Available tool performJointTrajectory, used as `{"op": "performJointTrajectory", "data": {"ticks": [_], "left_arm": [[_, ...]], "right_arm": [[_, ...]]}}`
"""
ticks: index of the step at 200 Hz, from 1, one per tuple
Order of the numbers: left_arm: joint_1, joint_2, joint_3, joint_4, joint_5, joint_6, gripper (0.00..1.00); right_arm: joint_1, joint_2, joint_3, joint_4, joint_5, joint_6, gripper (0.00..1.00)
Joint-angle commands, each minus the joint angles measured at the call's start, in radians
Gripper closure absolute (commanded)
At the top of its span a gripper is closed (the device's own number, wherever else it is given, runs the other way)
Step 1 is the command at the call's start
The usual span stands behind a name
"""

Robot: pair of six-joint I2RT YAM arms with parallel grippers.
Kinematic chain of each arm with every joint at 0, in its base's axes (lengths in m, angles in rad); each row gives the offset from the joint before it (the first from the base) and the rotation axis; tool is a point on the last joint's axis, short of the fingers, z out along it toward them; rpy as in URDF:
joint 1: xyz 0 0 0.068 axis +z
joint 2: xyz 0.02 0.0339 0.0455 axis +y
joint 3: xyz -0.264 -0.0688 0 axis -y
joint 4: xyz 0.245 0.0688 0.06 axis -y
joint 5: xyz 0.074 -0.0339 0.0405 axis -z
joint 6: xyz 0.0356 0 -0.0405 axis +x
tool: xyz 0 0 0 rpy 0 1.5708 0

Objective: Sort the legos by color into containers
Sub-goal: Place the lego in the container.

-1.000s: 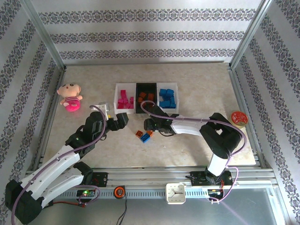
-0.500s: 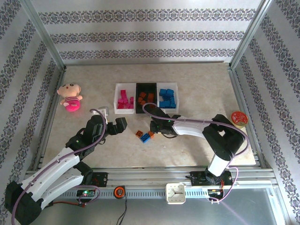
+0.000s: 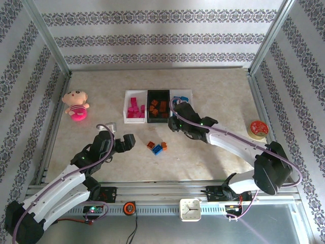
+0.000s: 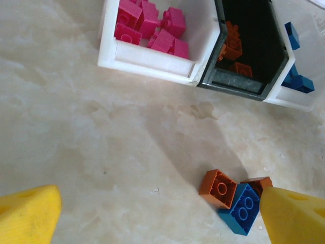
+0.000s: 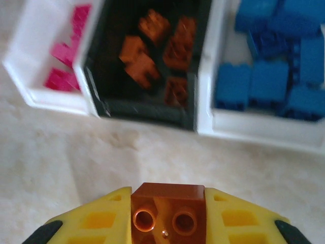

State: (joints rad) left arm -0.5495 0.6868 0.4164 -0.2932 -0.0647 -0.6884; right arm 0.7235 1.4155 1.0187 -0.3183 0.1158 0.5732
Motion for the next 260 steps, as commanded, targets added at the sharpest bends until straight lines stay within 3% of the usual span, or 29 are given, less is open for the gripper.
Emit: {"op": "performJointTrajectory", "data": {"ticks": [1, 81, 98, 139, 167, 226, 260], "left_arm": [[0.008, -0.023, -0.012, -0.026, -0.006, -0.035, 0.00], [0.007, -0.035, -0.005, -0.066, 0.011, -0.047, 0.00], [0.006, -0.042, -0.009, -0.067, 0.011, -0.051, 0.00], [0.007, -0.043, -0.002, -0.069, 0.014, -0.047, 0.00], [0.008, -0.042, 0.005, -0.066, 0.022, -0.044, 0.00], [0.006, -0.040, 0.008, -0.060, 0.032, -0.043, 0.00], [0.007, -0.028, -0.004, -0.039, 0.040, -0.049, 0.00]], "right_arm": [[-0.007, 0.095, 0.132, 0.005, 0.016, -0.067, 0.78], [-0.074, 0.575, 0.604, -0.063, 0.053, -0.069, 0.75], [-0.086, 0.629, 0.662, -0.087, 0.049, -0.060, 0.69], [-0.105, 0.639, 0.707, -0.096, 0.011, -0.050, 0.45], [-0.091, 0.535, 0.617, -0.076, -0.024, -0.061, 0.42], [-0.027, 0.206, 0.157, -0.006, -0.177, -0.069, 0.38], [0.045, 0.123, -0.022, 0.004, -0.270, -0.073, 0.37]]}}
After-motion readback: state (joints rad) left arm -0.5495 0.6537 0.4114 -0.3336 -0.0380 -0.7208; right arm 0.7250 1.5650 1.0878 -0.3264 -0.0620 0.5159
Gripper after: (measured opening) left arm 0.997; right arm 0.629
